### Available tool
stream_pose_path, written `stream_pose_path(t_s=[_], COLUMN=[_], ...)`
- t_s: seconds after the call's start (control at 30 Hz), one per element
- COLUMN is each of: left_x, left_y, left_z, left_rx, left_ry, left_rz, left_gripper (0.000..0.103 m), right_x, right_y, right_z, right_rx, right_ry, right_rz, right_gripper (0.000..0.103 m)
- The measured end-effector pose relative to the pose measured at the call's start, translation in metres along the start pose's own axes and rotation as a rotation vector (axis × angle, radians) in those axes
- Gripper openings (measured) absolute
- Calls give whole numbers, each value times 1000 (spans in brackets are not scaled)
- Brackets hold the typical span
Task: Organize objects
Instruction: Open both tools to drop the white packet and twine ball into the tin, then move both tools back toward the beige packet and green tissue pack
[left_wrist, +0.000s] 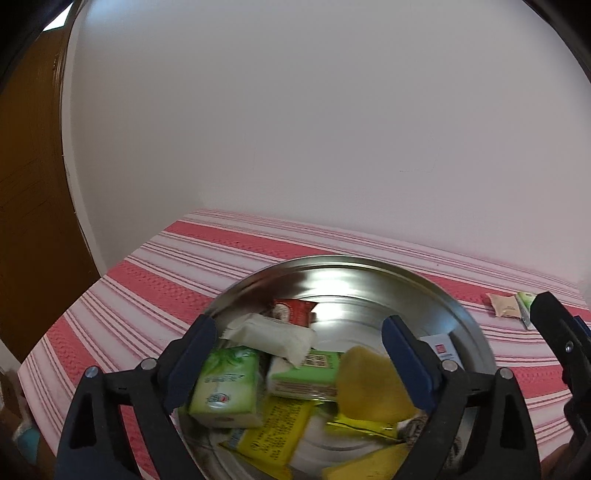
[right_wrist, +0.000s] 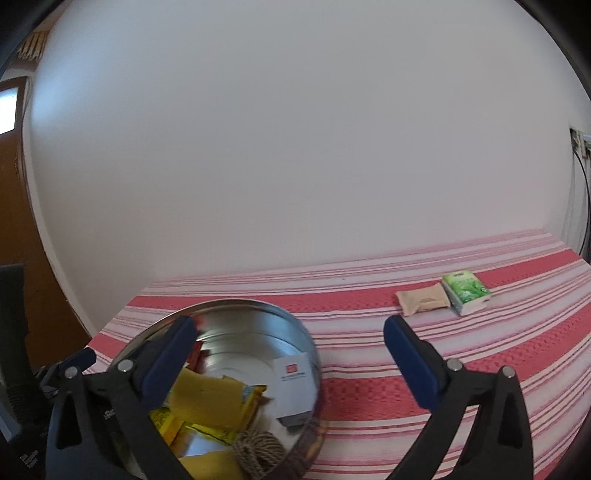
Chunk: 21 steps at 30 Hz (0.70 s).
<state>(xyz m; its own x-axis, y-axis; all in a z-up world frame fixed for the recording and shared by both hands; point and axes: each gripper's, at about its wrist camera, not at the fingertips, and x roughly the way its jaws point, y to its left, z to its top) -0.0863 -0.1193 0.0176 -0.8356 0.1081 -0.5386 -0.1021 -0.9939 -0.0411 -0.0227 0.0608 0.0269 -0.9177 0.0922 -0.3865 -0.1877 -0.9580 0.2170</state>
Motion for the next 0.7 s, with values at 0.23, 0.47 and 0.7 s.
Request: stream_pose_path(t_s=[0.23,0.47,0.7], left_x=[-1,1,3], left_y=[-25,-46,-66], left_z=[-6,-12,-15], left_rx=[40,52,58], left_ry=[20,38,43], left_rz=[-23,-38,-57], left_gripper=[93,93,93], right_x=[-1,-3,-3], right_y=[-24,-45,-68], right_z=[2,1,-1], right_rx=[24,31,27], right_ry=[3,1,0], right_rz=[-35,-70,-120], right_gripper=[103,103,103])
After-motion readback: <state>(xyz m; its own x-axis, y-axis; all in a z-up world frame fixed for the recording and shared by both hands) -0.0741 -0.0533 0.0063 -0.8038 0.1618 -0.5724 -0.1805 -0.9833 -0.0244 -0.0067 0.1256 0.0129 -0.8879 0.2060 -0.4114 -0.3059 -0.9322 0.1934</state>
